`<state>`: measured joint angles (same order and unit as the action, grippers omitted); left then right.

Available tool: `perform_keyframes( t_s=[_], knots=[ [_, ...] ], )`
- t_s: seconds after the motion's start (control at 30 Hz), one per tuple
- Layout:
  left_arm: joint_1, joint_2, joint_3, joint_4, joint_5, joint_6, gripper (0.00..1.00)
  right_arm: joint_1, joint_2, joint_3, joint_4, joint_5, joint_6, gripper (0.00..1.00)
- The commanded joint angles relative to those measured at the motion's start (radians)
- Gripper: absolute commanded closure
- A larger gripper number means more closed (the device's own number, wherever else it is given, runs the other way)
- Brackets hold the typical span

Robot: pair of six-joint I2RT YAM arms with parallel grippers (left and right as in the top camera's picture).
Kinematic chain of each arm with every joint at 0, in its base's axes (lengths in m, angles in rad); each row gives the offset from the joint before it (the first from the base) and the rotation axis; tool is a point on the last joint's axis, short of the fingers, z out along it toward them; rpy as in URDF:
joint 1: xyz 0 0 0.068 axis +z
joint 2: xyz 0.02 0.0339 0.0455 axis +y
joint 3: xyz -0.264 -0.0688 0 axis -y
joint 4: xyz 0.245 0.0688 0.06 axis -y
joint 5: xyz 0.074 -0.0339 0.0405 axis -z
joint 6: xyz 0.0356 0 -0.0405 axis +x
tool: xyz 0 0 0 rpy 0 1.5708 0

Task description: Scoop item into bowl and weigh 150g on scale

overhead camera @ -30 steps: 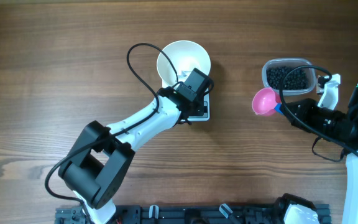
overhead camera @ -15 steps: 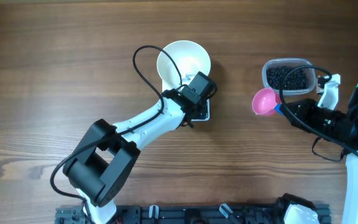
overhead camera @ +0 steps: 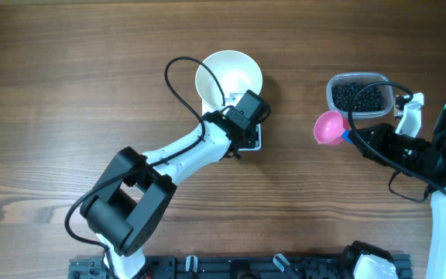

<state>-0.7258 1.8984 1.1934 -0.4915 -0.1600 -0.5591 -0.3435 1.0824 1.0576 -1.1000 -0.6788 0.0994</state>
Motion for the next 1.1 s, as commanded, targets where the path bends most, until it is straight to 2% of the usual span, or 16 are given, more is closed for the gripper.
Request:
perform_keyframes(
  t_s=[0.0,0.4,0.57,0.7,1.07],
  knots=[
    [-0.001,0.017,-0.002,0.005,-0.017,-0.010,0.96,-0.004,-0.012,0.023,-0.003,0.006,-0.018,0.96],
    [-0.001,0.080,-0.002,0.017,-0.017,-0.025,0.96,-0.004,-0.012,0.023,-0.008,0.006,-0.019,0.96],
    [-0.001,0.080,-0.002,0.013,-0.017,-0.026,0.96,-0.004,-0.012,0.023,-0.008,0.006,-0.018,0.96],
    [-0.001,0.080,-0.007,-0.001,-0.017,-0.082,0.96,-0.004,-0.012,0.023,-0.009,0.006,-0.019,0.96],
    [-0.001,0.080,-0.042,0.002,-0.007,-0.085,0.96,-0.004,-0.012,0.023,-0.011,0.007,-0.021,0.96]
  ],
)
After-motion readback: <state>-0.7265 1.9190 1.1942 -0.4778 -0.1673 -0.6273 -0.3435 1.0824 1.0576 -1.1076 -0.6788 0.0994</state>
